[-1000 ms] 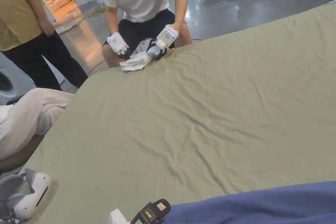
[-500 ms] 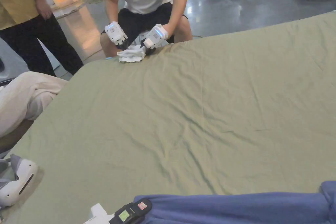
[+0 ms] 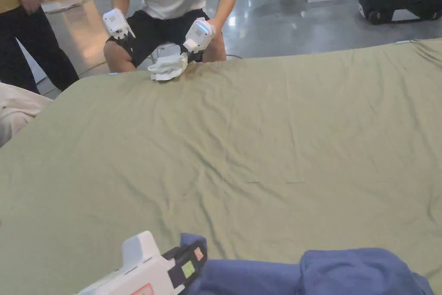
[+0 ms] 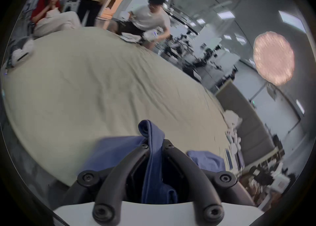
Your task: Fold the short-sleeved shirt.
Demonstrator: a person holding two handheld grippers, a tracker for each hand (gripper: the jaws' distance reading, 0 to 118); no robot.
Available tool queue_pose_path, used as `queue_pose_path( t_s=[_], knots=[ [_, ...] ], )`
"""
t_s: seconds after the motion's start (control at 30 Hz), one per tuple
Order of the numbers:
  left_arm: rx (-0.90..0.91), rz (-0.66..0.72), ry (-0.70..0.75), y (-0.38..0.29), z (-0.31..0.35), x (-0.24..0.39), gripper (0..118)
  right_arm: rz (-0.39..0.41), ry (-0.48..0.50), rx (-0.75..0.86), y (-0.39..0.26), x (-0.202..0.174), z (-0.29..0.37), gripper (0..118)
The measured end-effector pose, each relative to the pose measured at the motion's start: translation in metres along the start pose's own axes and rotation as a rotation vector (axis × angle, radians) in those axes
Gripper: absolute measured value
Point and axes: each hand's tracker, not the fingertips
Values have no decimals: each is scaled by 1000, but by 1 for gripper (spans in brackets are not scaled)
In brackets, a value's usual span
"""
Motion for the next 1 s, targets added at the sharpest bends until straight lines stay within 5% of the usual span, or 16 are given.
queue_pose_path(
  t_s=[0.1,0.4,0.43,0.53,0.57,0.63,0.7,0.87,1.0],
  knots=[
    [-116,-115,-2,-34,-54,32,6,3,-11,5,-5,2,9,0],
    [-159,-27,-74,-45,-80,33,13,-74,-52,-4,-26,23,11,0],
    [-160,-22,-82,-40,-77,29,18,-77,-48,-7,-28,25,10,0],
    [-126,-16,-81,-25,-57,22,80,-73,-34,-12,-28,26,10,0],
    [-124,-12,-76,-22,-50,17,89,-66,-30,-13,-27,24,10,0],
    [-103,51,-107,-20,-39,6,70,-58,-28,-13,-28,24,11,0],
    [-103,120,-127,-29,-43,-3,8,-70,-24,-15,-30,25,10,0],
    [-281,290,-303,-75,-104,-7,2,-76,-28,-34,-36,24,11,0],
    [-256,169,-230,-100,-125,-4,1,-62,-48,-45,-39,21,15,0]
  ],
)
